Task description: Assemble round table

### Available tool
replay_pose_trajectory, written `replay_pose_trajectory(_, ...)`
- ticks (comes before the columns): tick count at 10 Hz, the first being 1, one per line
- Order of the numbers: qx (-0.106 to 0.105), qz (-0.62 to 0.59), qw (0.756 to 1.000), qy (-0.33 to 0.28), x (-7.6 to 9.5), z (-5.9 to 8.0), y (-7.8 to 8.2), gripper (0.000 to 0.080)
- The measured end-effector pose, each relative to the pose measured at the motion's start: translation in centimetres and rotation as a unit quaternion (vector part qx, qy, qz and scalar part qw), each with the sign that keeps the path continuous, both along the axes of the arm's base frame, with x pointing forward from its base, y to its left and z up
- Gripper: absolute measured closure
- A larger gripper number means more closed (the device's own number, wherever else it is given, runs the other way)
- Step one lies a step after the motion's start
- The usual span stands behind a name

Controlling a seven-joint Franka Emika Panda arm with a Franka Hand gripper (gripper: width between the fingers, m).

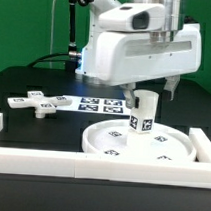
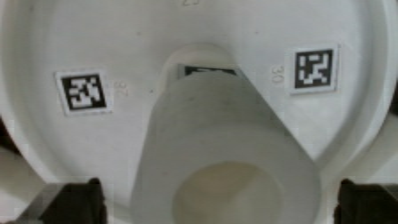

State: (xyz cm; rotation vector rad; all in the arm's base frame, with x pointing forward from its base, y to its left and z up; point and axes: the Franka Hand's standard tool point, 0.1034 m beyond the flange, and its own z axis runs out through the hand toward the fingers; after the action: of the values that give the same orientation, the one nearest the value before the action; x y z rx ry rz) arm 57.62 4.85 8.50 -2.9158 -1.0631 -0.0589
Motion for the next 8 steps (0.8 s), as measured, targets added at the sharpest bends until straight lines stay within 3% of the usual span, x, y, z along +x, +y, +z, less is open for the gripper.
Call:
replay_pose_trajectory(5,-0.014,0.144,0.989,-0.005,0.0,-0.1,-0.3,0.015)
replay_pose_trajectory(8,-0.03,0.286,0.958,-0.009,-0.4,-0.6,-1.1,0.015)
